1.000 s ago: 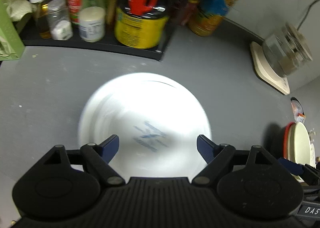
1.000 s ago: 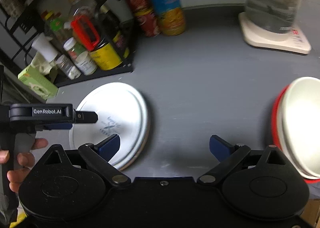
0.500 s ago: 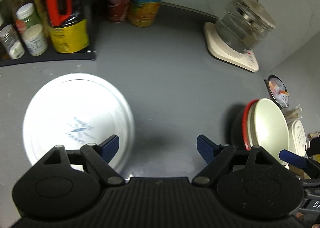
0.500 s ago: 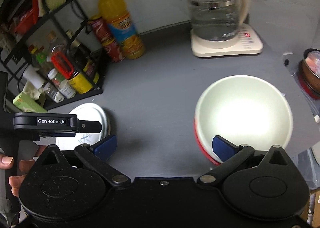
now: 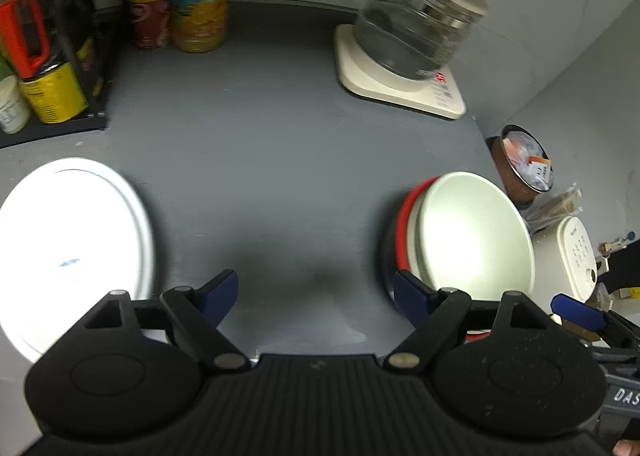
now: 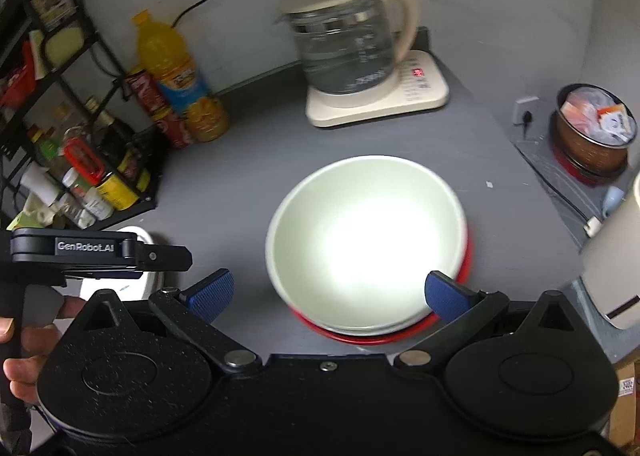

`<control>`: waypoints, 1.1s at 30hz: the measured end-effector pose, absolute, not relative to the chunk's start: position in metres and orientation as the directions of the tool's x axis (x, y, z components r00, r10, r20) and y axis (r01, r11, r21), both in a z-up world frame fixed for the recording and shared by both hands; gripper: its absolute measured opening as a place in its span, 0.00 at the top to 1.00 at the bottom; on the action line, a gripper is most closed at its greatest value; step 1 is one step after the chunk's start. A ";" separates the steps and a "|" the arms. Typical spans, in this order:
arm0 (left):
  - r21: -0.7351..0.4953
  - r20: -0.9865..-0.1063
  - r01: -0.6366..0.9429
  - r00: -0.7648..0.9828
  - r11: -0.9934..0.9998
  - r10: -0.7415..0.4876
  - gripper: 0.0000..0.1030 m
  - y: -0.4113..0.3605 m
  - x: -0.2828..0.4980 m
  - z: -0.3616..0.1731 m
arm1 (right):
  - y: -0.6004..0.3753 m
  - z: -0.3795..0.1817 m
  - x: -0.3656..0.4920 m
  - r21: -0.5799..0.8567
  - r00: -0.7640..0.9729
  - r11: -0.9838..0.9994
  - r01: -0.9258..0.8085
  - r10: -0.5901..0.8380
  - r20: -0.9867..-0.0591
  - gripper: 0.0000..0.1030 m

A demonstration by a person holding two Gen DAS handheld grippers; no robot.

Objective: Organize plates and bowls
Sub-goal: 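Move both tools to the rim of the red bowl holding nested bowls, then close the left tool on the bowl stack rim while the right tool grips it too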

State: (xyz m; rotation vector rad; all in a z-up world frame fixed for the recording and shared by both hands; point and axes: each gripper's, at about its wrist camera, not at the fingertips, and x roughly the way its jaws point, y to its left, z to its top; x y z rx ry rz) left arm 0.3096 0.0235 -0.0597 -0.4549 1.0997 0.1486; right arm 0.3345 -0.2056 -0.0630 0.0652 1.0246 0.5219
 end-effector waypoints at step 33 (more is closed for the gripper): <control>-0.251 -0.906 -0.369 0.416 0.895 -0.082 0.46 -0.060 0.361 -0.121 | -0.239 -0.148 0.394 0.326 0.269 0.889 -0.322 0.416 -0.869 0.35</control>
